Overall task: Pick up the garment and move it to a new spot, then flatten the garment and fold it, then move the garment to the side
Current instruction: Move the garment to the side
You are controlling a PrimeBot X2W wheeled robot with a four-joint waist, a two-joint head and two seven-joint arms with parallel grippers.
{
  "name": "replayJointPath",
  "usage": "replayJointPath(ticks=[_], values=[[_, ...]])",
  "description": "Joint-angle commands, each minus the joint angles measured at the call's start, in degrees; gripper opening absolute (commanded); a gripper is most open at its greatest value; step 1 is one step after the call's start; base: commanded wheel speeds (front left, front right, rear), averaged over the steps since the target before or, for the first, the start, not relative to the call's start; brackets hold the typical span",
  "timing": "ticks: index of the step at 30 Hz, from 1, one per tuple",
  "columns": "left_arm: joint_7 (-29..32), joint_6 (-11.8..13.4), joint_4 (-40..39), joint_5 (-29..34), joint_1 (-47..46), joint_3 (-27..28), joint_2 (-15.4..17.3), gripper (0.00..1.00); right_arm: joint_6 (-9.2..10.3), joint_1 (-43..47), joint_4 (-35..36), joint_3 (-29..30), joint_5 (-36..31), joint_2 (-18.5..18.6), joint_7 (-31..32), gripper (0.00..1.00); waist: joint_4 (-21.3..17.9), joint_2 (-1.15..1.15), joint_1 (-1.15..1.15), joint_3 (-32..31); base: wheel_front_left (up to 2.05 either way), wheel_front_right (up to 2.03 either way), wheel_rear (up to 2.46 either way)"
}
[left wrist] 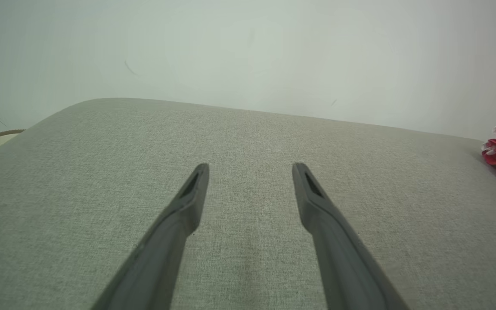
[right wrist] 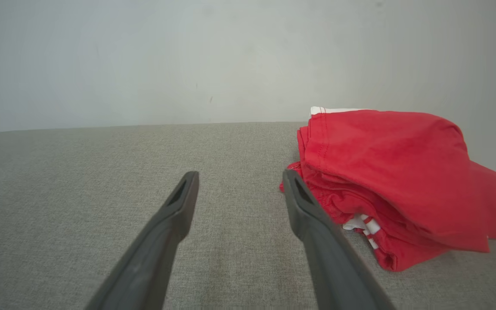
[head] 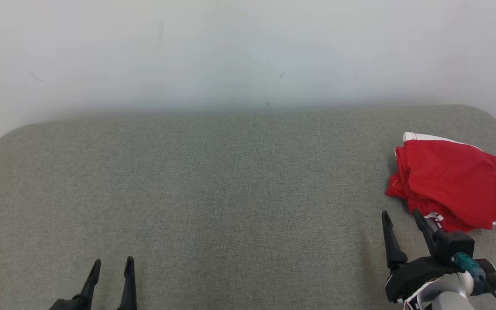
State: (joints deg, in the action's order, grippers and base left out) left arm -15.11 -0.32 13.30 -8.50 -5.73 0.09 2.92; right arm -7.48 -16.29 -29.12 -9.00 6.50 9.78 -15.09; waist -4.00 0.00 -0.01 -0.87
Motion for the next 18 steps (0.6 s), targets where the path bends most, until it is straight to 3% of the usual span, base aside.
replayJointPath(ticks=[1,18], values=[[0.0,0.4,0.2,0.2,1.0,0.3,0.0,1.00,-0.01,0.8,0.4,0.1,-0.3,-0.1,0.0,1.00,0.0,0.00,0.01,-0.1,0.00,0.00,0.00],[0.0,4.6,1.9,2.6,3.2,1.5,0.0,1.00,-0.01,8.1,6.7,3.1,-2.5,-4.2,0.0,1.00,0.2,0.00,0.01,-1.0,0.00,0.00,0.00]])
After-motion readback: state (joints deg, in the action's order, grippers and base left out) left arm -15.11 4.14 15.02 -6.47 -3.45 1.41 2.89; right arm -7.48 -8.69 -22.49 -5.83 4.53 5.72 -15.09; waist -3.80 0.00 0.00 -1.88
